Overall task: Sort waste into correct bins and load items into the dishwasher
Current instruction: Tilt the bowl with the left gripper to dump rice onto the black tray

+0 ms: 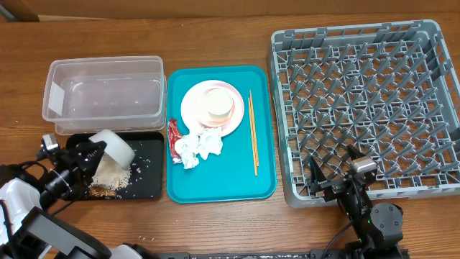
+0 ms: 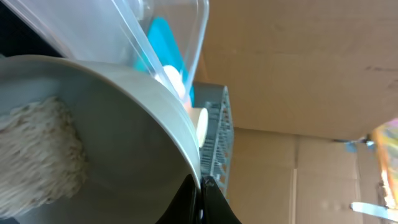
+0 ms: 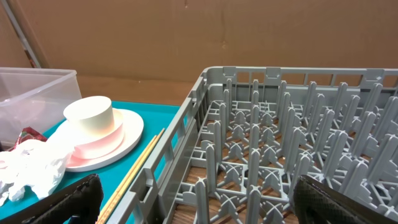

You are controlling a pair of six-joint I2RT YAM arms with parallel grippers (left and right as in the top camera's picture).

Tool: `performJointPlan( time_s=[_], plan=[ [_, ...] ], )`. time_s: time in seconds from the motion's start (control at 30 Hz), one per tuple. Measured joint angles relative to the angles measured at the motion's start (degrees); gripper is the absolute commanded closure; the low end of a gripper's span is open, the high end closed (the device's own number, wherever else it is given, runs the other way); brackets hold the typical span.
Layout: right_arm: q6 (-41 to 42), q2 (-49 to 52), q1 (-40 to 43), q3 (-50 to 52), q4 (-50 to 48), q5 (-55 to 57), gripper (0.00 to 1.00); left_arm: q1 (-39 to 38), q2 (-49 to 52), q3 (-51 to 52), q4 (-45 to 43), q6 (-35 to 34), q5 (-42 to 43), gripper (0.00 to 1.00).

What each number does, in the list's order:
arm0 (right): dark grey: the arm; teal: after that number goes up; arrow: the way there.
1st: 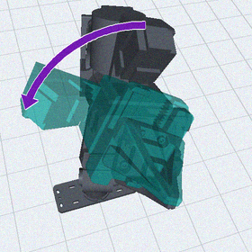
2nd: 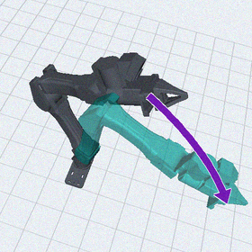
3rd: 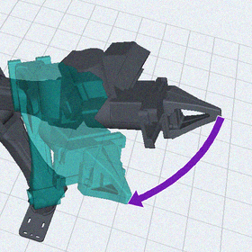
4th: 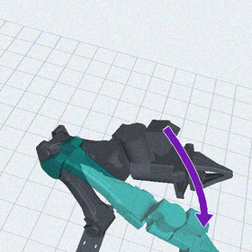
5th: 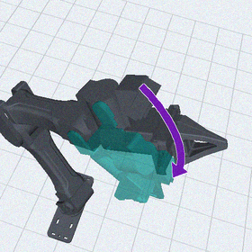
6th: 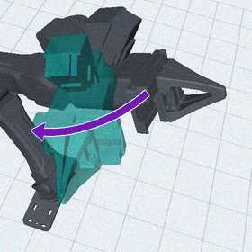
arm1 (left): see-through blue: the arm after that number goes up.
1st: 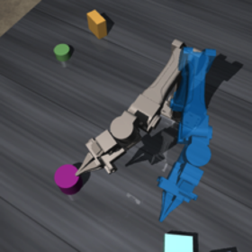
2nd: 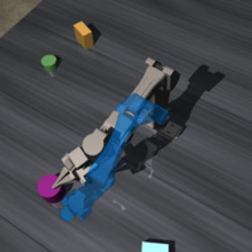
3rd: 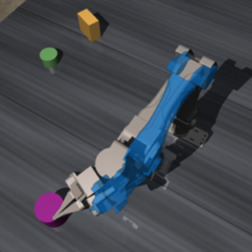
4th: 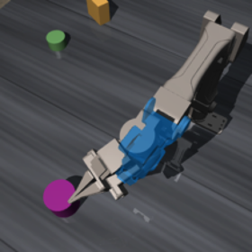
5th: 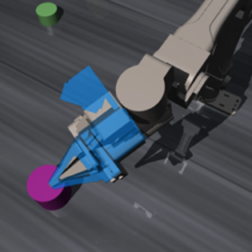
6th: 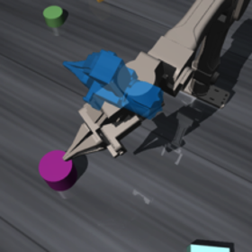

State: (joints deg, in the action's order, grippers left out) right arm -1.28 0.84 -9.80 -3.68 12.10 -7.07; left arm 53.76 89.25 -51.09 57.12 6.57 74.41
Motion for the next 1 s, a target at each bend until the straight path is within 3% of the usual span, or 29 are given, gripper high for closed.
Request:
performJointPlan(
  time_s=[0.47, 0.6, 0.77, 1.0],
  plan=[
    [0.00, 0.00, 0.00, 0.00, -0.02, -0.02, 0.00, 0.00, 0.00, 0.17, 3.50, 2.73, 6.40, 0.96],
    [-0.02, 0.00, 0.00, 0.00, 0.00, 0.00, 0.00, 0.02, 0.00, 0.20, 1.01, 2.99, 7.48, 0.96],
    [-0.02, 0.00, 0.00, 0.00, 0.00, 0.00, 0.00, 0.02, -0.02, 0.22, 4.74, 4.94, 10.36, 0.96],
    [0.02, 0.00, 0.00, 0.00, 0.00, -0.02, 0.00, 0.02, -0.02, 0.28, 0.46, 6.10, 12.04, 0.96]
  ],
)
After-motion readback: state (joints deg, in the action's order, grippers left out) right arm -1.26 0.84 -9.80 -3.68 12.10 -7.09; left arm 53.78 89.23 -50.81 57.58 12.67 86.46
